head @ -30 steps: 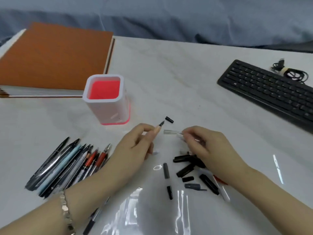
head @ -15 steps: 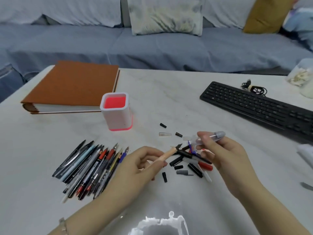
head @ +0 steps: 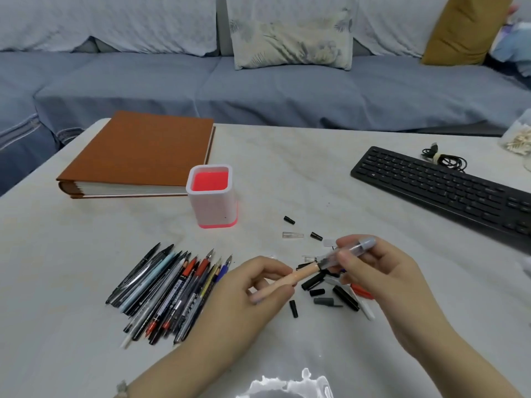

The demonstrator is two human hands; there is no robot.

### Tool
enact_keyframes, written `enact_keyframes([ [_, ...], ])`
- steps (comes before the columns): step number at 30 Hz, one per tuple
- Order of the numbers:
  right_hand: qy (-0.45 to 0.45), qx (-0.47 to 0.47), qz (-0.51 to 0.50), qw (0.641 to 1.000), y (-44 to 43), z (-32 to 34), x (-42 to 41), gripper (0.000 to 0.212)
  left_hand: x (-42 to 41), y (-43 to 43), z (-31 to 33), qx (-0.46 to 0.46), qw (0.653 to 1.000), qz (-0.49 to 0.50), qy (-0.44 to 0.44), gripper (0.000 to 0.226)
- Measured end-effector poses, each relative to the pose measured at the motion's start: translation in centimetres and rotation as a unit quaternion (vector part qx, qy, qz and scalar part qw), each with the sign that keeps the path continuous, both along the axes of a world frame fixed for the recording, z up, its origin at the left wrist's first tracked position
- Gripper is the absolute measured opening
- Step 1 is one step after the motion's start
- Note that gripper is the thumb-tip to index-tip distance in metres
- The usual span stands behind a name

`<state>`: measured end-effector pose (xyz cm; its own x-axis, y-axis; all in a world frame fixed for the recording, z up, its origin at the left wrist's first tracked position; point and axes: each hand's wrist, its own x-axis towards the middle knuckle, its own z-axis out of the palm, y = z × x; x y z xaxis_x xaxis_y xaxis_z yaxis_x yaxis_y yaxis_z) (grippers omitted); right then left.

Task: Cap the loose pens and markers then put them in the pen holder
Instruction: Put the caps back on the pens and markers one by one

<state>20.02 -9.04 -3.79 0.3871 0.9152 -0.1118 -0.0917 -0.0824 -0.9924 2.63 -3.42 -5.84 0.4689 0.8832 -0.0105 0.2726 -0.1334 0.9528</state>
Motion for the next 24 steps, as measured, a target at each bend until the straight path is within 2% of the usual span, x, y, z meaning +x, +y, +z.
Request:
enact_keyframes([
  [3,-0.004,-0.009,0.008,1.0,0.2,-0.1,-0.1,0.009,0.0,0.2,0.1,0.022,1.0,0.005,0.015,0.027],
  [5,-0.001,-0.01,0.017,1.0,0.2,-0.3,0.0,0.004,-0.1,0.5,-0.3,0.096,0.994,-0.004,0.045,0.022],
  [7,0.011,-0.007,0.029,0.999,0.1,-0.4,-0.1,0.018,-0.2,0.9,-0.7,0.201,0.975,-0.017,0.094,0.019],
  [9,0.021,-0.017,0.032,0.999,0.2,-0.7,0.0,0.024,-0.2,1.1,-1.0,0.223,0.971,-0.014,0.087,0.022],
  [13,0.016,-0.035,0.049,0.998,0.3,-1.1,-0.5,0.008,0.4,0.8,-1.0,0.196,0.98,-0.011,0.041,0.022],
  [17,0.002,-0.008,0.045,0.999,0.2,-1.1,-1.0,0.014,0.2,0.8,-0.5,0.146,0.989,0.012,0.032,0.021],
  [20,-0.002,0.026,0.057,0.998,-0.3,-1.4,-1.5,0.011,0.0,0.2,-0.1,0.054,0.998,0.045,0.003,0.016],
  [24,-0.015,0.054,0.089,0.994,-0.6,-1.9,-1.7,0.013,-0.1,-0.3,0.2,-0.125,0.99,0.009,-0.072,0.011],
])
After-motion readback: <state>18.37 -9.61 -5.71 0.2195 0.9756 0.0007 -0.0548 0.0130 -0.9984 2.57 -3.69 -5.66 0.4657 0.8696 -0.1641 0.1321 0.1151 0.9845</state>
